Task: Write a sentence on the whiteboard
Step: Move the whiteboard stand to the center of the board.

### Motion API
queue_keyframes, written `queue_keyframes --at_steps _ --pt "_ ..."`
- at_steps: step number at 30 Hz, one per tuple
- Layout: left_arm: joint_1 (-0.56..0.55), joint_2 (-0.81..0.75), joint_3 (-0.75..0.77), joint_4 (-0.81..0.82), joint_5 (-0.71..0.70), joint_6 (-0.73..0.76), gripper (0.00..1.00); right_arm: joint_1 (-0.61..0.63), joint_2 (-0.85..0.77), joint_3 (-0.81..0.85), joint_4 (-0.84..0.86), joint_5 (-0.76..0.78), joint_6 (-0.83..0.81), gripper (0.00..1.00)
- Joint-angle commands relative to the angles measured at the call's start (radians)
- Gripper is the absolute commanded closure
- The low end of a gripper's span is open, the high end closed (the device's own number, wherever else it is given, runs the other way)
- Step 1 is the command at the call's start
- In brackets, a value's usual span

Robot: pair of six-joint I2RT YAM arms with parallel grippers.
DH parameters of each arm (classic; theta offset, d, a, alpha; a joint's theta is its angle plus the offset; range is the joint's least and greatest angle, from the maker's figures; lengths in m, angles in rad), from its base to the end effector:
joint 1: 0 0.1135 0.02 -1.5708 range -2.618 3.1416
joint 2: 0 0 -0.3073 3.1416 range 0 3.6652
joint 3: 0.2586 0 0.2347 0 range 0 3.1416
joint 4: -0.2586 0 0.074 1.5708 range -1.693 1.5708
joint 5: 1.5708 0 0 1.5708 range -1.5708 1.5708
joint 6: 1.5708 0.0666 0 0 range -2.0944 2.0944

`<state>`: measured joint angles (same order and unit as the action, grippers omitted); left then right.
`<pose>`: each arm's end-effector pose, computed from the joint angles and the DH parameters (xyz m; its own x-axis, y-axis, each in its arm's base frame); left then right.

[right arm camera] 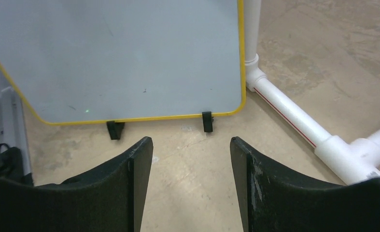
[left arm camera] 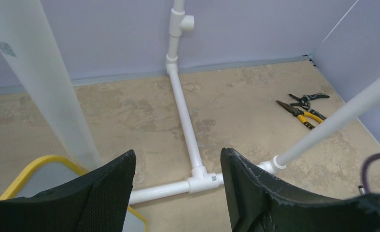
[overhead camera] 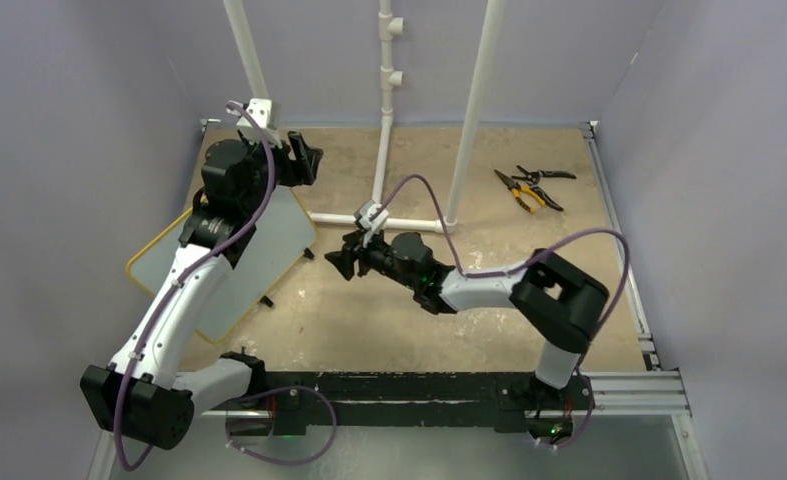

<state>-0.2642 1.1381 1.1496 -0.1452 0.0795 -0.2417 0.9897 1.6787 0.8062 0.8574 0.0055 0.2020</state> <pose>0.2462 -0.0721 0.4364 -0.2054 -0.1916 -0.9597 0.2957 0.9227 -0.2475 0.2119 0.3220 0.2817 -0.1752 0.0987 -0.9796 -0.8142 0.5448 0.2005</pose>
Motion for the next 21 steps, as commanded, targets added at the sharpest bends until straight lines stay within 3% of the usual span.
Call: queue_keyframes --at_steps 1,10,21 --pt "0.001 -0.077 -0.024 0.130 0.010 0.054 0.36 0.008 0.159 0.167 0.064 -0.004 -0.009 0.38" --pt "0.007 -0.103 -0.062 0.184 -0.007 0.010 0.36 0.022 0.389 0.362 0.010 -0.004 -0.082 0.37" --pt "0.022 -0.104 -0.084 0.212 0.012 -0.017 0.36 0.034 0.527 0.424 0.010 0.008 -0.099 0.44"
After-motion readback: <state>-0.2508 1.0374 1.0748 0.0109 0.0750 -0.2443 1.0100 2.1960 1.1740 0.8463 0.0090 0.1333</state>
